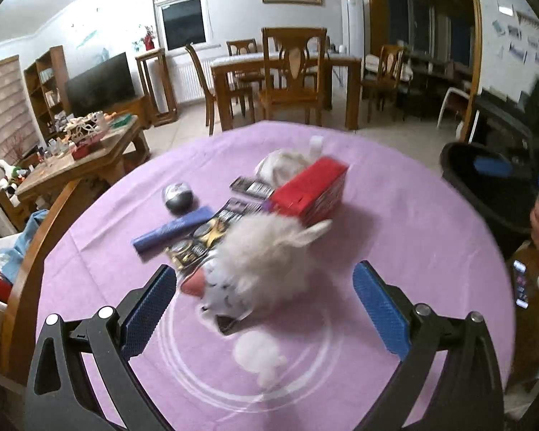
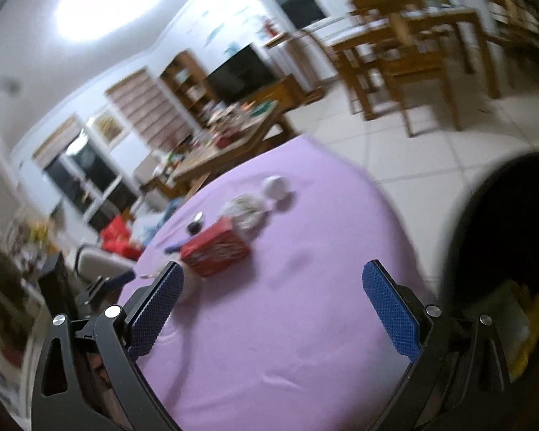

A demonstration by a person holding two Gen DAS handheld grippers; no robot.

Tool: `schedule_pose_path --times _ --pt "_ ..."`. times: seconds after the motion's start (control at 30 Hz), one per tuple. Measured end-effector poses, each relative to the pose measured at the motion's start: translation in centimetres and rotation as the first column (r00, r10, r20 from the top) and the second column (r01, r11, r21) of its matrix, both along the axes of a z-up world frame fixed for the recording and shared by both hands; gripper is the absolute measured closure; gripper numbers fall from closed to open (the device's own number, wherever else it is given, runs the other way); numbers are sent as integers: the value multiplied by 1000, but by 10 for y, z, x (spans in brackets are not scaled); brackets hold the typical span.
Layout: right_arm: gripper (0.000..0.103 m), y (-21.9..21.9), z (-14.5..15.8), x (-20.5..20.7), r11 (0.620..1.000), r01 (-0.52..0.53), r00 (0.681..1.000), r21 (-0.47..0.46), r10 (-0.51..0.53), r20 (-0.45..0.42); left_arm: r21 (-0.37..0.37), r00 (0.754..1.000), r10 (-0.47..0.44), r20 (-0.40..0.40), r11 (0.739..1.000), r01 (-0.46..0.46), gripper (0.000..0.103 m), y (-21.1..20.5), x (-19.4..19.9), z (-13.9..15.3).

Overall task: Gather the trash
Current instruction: 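Grasp the white fluffy toy with the left tool while the right tool grasps the red milk box, then carry the fluffy toy and red milk box over the bin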

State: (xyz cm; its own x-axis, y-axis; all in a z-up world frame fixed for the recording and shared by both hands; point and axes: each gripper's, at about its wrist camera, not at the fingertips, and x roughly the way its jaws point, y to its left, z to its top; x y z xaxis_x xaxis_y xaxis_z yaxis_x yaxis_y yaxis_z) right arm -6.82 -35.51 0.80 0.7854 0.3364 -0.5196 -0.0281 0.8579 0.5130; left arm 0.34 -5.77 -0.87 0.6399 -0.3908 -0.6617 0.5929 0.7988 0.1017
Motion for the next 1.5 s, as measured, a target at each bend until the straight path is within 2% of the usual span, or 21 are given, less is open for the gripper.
schedule_pose_path --times 0.17,0.23,0.3,0.43,0.47,0.57,0.77,0.8,0.9,1.03,1.13,1.2,1.27,1.5 --pt "5 67 3 58 982 -111 994 -156 109 -21 9 999 -31 21 999 31 7 -4 8 -3" --pt "5 79 -2 74 976 -137 990 -167 132 -44 23 999 -35 10 999 35 10 -7 14 -8" --pt "5 92 -11 91 973 -159 986 -166 148 -77 46 999 -32 -23 998 33 27 -12 21 -15" --pt "5 112 -22 118 964 -176 981 -200 155 -117 39 998 -1 -70 999 4 38 -10 31 -22" --pt "5 118 -22 123 956 -184 979 -227 159 -125 30 997 1 -75 1000 1 44 -8 31 -22" --pt "5 135 -24 132 939 -197 978 -283 166 -130 14 997 -2 -83 1000 3 49 -5 30 -21" --pt "5 156 -37 154 910 -230 967 -345 176 -182 -10 996 1 -92 1000 -2 49 -1 30 -18" --pt "9 158 -41 156 909 -228 967 -348 170 -190 -12 996 2 -92 1000 -3 49 -2 31 -18" --pt "12 154 -46 157 916 -226 968 -332 173 -184 -19 996 2 -92 1000 -4 50 -1 31 -17" --pt "13 131 -45 143 952 -183 978 -245 151 -143 -38 997 2 -83 999 -6 53 1 31 -14" --pt "13 101 -42 123 984 -154 985 -92 145 -93 -64 998 -2 -58 998 -1 54 4 28 -8" --pt "13 83 -38 106 990 -140 988 -17 139 -61 -81 998 -11 -62 997 5 54 6 27 -6" --pt "13 69 -33 90 990 -135 990 30 136 -34 -104 998 -17 -68 995 10 61 10 25 -2" --pt "13 37 -13 45 993 -100 995 69 98 29 -201 999 -13 -43 980 4 61 17 15 16"
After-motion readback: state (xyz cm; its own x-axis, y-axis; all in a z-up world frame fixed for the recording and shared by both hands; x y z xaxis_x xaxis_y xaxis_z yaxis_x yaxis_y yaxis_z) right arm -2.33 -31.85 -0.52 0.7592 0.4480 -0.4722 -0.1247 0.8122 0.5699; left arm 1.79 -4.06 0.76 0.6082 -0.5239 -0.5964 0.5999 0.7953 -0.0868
